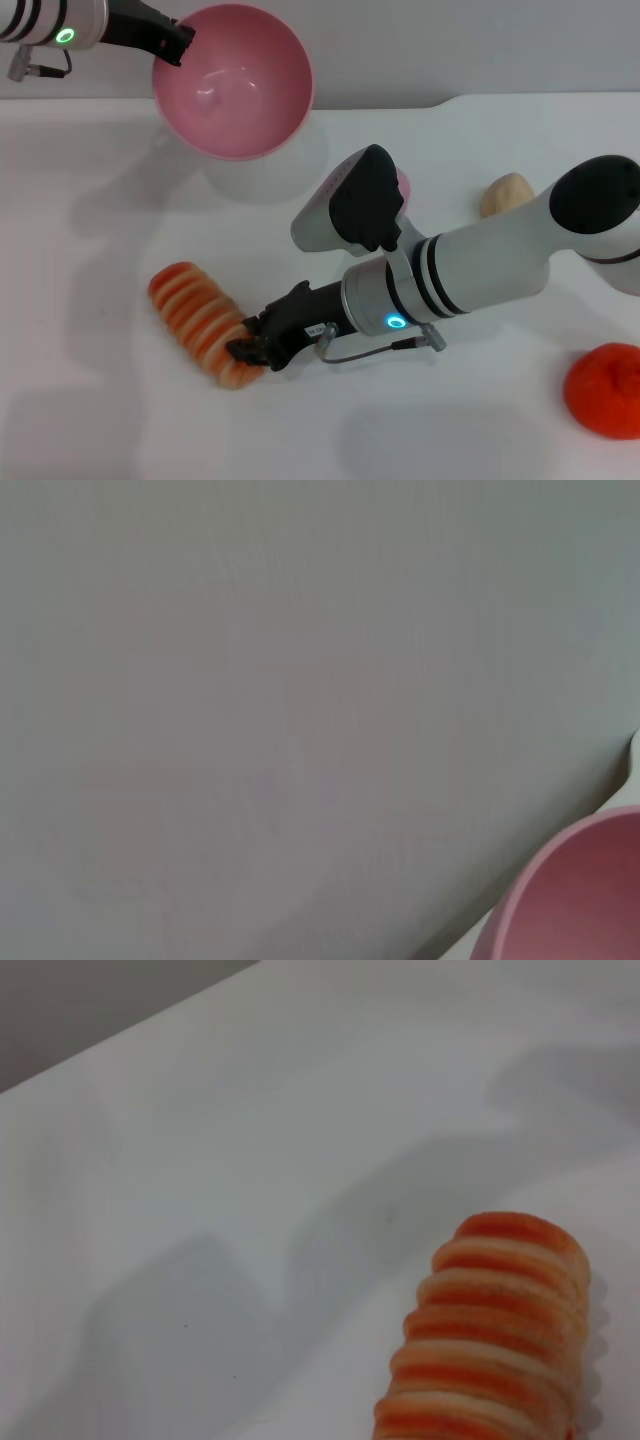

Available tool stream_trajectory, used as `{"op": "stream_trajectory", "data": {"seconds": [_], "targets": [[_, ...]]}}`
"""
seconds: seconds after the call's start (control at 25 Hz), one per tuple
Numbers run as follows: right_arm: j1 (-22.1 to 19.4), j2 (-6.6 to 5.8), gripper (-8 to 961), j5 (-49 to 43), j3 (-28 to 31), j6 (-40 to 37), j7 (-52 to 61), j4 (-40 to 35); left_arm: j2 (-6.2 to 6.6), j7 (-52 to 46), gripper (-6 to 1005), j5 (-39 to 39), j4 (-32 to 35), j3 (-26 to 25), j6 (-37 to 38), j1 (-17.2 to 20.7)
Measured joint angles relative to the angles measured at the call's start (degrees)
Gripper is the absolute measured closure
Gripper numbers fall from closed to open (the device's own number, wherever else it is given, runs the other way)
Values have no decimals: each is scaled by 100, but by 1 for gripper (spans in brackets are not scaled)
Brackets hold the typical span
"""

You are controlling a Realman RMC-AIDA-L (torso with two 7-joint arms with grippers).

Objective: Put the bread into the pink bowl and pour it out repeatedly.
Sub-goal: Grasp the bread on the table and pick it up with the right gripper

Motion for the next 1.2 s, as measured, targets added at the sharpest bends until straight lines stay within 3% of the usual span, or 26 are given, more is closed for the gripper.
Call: {"op": "stream_trajectory", "data": {"seconds": [0.88, 1.2], "targets": [[-30, 0, 791, 44, 34, 152, 33, -54, 2, -7, 955, 1, 15, 0, 53, 15], [-112, -55, 821, 47, 232, 473, 60, -174, 26, -89, 955, 1, 87, -58, 236, -68]]}}
